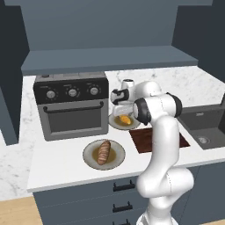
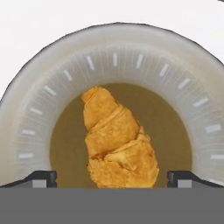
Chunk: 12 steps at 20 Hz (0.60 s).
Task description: From the different types of pastries on the counter, select a croissant and place it on the cutting board. Then retrieve a jar of jam from the cabinet and place it alongside the croissant on the cutting board.
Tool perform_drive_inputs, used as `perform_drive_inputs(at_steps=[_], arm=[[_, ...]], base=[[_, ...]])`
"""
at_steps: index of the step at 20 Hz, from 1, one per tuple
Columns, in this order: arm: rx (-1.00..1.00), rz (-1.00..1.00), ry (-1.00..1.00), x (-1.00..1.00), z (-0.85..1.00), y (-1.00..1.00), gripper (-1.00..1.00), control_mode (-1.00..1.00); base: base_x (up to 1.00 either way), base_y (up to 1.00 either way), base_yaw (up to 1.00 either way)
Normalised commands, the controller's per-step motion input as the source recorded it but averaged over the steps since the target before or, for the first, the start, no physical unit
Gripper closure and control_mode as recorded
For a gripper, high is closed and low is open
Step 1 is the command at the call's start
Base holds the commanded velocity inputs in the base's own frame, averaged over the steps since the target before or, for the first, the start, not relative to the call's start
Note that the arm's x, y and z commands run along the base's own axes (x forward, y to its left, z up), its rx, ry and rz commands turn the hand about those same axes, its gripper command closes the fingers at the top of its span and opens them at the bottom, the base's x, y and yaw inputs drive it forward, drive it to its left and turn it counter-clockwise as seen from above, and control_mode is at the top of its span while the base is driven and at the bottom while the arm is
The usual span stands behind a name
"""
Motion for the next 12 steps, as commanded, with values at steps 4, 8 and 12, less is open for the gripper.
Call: perform_drive_inputs(at_steps=[4,8,12], arm=[[-0.01,0.0,0.05,0.07,-0.36,0.0,-1.0,-1.0],[0.0,0.0,0.04,0.08,-0.15,0.0,-1.0,-1.0],[0.0,0.0,0.05,0.05,-0.1,0.04,1.0,-1.0]], base=[[0.0,0.0,0.0],[0.0,0.0,0.0],[0.0,0.0,0.0]])
